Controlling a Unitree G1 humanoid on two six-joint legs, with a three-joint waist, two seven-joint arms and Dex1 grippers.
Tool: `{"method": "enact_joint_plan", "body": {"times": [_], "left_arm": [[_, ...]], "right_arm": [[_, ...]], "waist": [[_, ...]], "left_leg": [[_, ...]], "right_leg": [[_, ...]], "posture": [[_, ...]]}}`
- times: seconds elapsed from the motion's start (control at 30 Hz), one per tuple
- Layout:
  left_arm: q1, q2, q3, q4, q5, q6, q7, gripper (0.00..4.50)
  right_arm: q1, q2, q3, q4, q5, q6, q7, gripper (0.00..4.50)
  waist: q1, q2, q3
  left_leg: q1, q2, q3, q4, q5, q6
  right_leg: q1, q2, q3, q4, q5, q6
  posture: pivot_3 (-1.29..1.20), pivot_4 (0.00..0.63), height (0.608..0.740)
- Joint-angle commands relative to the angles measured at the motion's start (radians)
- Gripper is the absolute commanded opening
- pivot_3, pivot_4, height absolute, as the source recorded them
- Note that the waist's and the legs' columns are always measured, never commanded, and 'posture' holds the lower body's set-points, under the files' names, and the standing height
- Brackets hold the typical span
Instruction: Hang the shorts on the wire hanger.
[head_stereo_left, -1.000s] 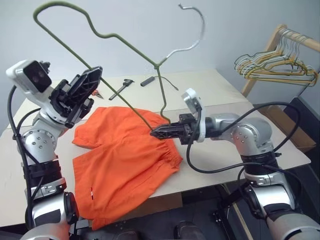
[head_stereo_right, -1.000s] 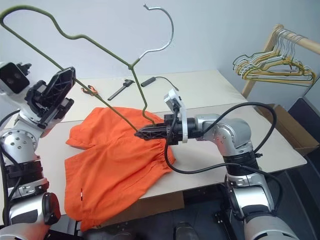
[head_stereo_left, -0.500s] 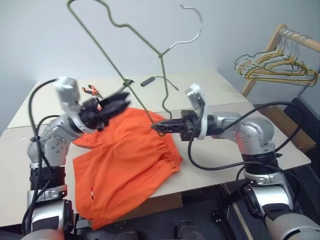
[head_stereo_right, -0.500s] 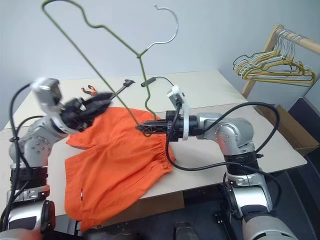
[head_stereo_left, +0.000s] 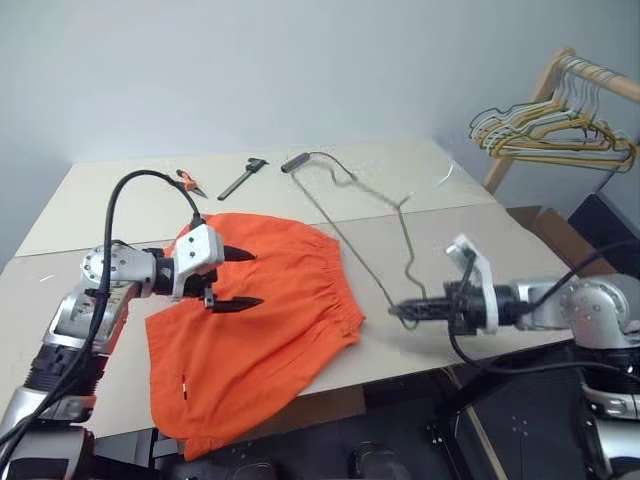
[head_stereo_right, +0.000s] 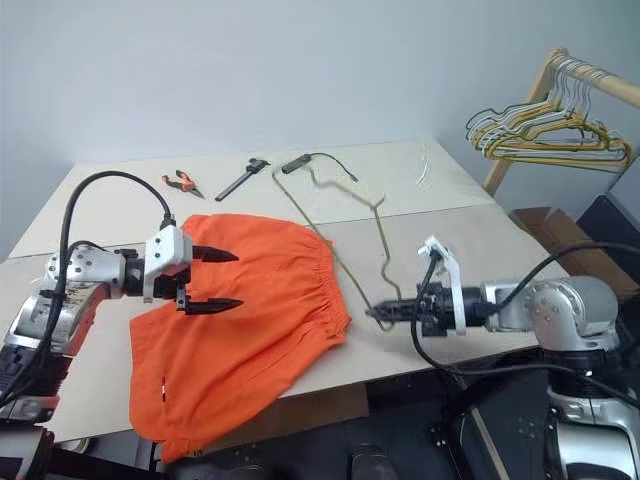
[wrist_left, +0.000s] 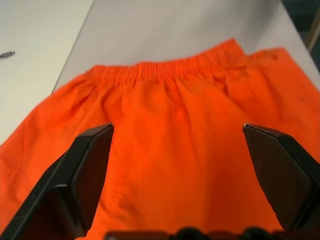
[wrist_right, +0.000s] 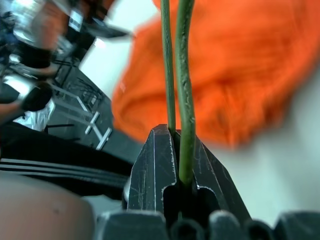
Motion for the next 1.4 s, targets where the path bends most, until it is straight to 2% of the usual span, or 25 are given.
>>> {"method": "enact_joint_plan", "body": {"times": [0.03, 0.23, 0.33, 0.4, 0.57, 0.93, 1.23, 1.4], "left_arm": [[0.002, 0.023, -0.003, -0.011, 0.030, -0.051, -0.019, 4.49], [0.002, 0.014, 0.011, -0.017, 0.012, -0.039, -0.028, 4.49], [0.001, -0.003, 0.021, -0.010, -0.005, -0.032, -0.021, 4.49], [-0.006, -0.008, 0.027, -0.014, -0.021, -0.026, -0.026, 4.49], [-0.008, -0.010, 0.017, -0.007, 0.007, -0.043, -0.009, 4.49], [0.028, -0.027, 0.050, -0.055, -0.042, -0.009, 0.015, 4.49], [0.050, -0.016, 0.041, -0.065, -0.019, -0.020, 0.035, 4.49], [0.044, -0.020, 0.040, -0.058, -0.018, -0.027, 0.035, 4.49]], "right_arm": [[0.043, -0.043, 0.016, 0.002, -0.024, 0.010, -0.009, 0.00], [0.042, -0.082, 0.029, 0.176, -0.010, 0.078, 0.074, 0.00], [0.013, -0.092, 0.032, 0.338, -0.031, 0.080, 0.135, 0.00], [-0.003, -0.098, 0.079, 0.394, -0.068, 0.062, 0.154, 0.00], [-0.039, -0.079, 0.162, 0.431, -0.113, 0.048, 0.184, 0.00], [-0.077, -0.042, 0.199, 0.468, -0.162, 0.003, 0.233, 0.00], [-0.092, -0.031, 0.232, 0.474, -0.190, 0.000, 0.231, 0.00], [-0.097, -0.062, 0.284, 0.442, -0.191, -0.019, 0.318, 0.00]], "waist": [[0.001, 0.000, 0.000], [0.001, 0.000, 0.000], [0.001, 0.000, 0.000], [0.000, 0.000, 0.000], [-0.002, 0.000, 0.000], [0.008, 0.000, 0.000], [0.019, 0.000, 0.000], [0.019, 0.000, 0.000]], "left_leg": [[0.000, 0.000, 0.000, 0.000, 0.000, 0.000], [-0.001, 0.000, 0.000, 0.001, 0.000, 0.000], [0.000, 0.000, 0.000, 0.001, 0.000, 0.001], [0.000, -0.001, 0.000, 0.001, 0.000, 0.001], [0.000, 0.000, 0.000, 0.001, 0.000, 0.001], [-0.001, -0.001, 0.000, 0.001, -0.001, 0.001], [0.000, -0.001, 0.000, 0.002, 0.000, 0.001], [-0.001, -0.001, 0.000, 0.002, 0.000, 0.001]], "right_leg": [[0.000, 0.000, 0.000, 0.000, 0.000, 0.000], [0.000, 0.000, 0.001, 0.000, 0.000, 0.001], [0.000, 0.000, 0.001, 0.000, 0.001, 0.001], [0.000, 0.000, 0.001, 0.000, 0.001, 0.002], [0.000, 0.000, 0.002, 0.000, 0.001, 0.002], [0.000, 0.000, 0.002, 0.000, 0.001, 0.002], [0.000, 0.000, 0.002, 0.000, 0.001, 0.002], [0.000, 0.000, 0.002, 0.000, 0.001, 0.002]], "posture": [[-0.05, 0.000, 0.740], [-0.05, 0.000, 0.740], [-0.06, 0.000, 0.740], [-0.05, 0.000, 0.740], [-0.04, 0.000, 0.740], [-0.02, 0.000, 0.740], [-0.01, 0.000, 0.740], [-0.02, 0.000, 0.740]]}}
